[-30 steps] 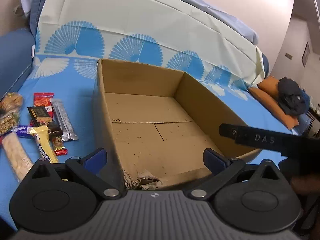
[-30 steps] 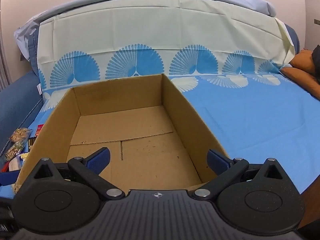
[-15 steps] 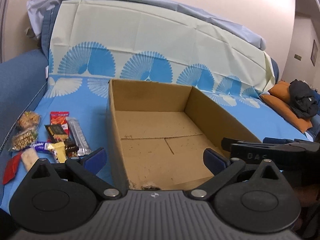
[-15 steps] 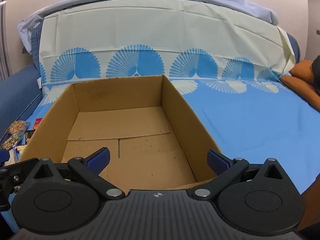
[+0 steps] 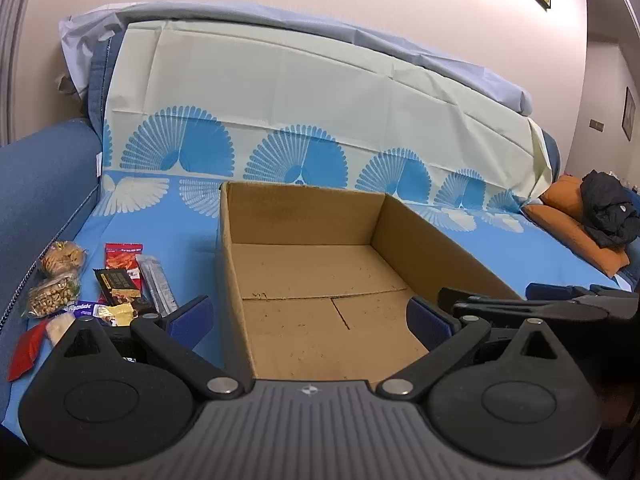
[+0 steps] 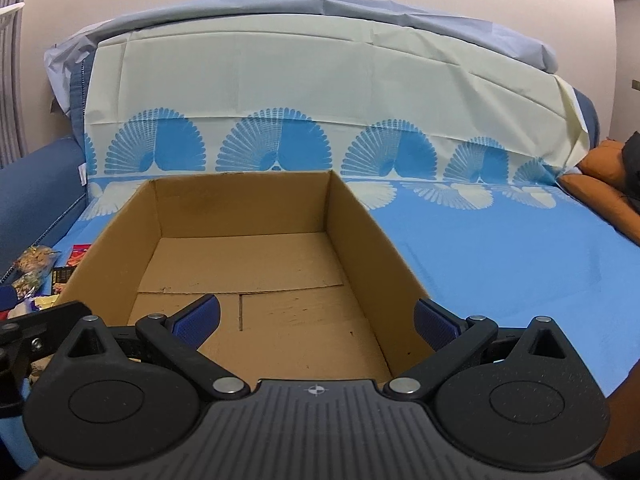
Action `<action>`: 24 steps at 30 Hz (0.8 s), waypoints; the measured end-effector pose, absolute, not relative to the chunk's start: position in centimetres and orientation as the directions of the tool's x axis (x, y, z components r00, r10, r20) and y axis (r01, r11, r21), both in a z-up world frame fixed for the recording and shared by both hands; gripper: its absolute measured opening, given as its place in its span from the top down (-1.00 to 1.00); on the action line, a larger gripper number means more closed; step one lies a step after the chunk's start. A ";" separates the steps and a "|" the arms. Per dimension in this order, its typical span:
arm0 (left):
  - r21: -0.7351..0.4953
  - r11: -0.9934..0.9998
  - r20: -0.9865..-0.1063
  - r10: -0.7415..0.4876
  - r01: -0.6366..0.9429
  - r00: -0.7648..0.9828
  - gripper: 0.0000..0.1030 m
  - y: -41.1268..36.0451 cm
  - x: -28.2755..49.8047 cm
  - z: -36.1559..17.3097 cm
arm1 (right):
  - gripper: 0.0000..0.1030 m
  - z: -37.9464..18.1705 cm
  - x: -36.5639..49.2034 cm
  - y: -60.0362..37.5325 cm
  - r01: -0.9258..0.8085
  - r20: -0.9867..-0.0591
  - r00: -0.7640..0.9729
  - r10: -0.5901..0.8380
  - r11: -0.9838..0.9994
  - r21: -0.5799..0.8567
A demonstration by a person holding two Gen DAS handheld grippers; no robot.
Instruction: Organize snacks
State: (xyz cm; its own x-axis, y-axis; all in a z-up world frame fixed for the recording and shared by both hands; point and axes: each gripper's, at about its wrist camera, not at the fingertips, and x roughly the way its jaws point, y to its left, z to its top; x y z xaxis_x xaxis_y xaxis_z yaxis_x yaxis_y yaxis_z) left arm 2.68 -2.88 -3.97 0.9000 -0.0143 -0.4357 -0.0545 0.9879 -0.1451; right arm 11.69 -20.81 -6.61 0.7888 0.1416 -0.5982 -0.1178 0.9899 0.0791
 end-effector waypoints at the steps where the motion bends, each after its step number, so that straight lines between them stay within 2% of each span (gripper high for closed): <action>1: -0.144 0.988 -0.433 -0.009 -0.059 0.902 -0.99 -2.9 2.7 -3.9 | -0.98 -7.1 11.7 -20.6 -0.122 -0.597 0.789 0.145 0.989 0.079; 6: -0.158 0.986 -0.415 -0.015 -0.056 0.910 -0.99 -2.9 2.7 -3.7 | -0.98 -8.4 11.6 -20.0 -0.152 -0.610 0.771 0.183 0.983 0.103; 12: -0.202 0.978 -0.452 -0.050 -0.047 0.891 -0.98 -2.3 3.1 -4.1 | -0.89 -9.4 11.3 -19.0 -0.199 -0.622 0.753 0.215 0.975 0.095; 24: -0.191 0.981 -0.439 -0.055 -0.033 0.897 -0.98 -2.4 2.8 -4.0 | -0.84 -10.0 11.0 -20.0 -0.218 -0.625 0.747 0.227 0.972 0.093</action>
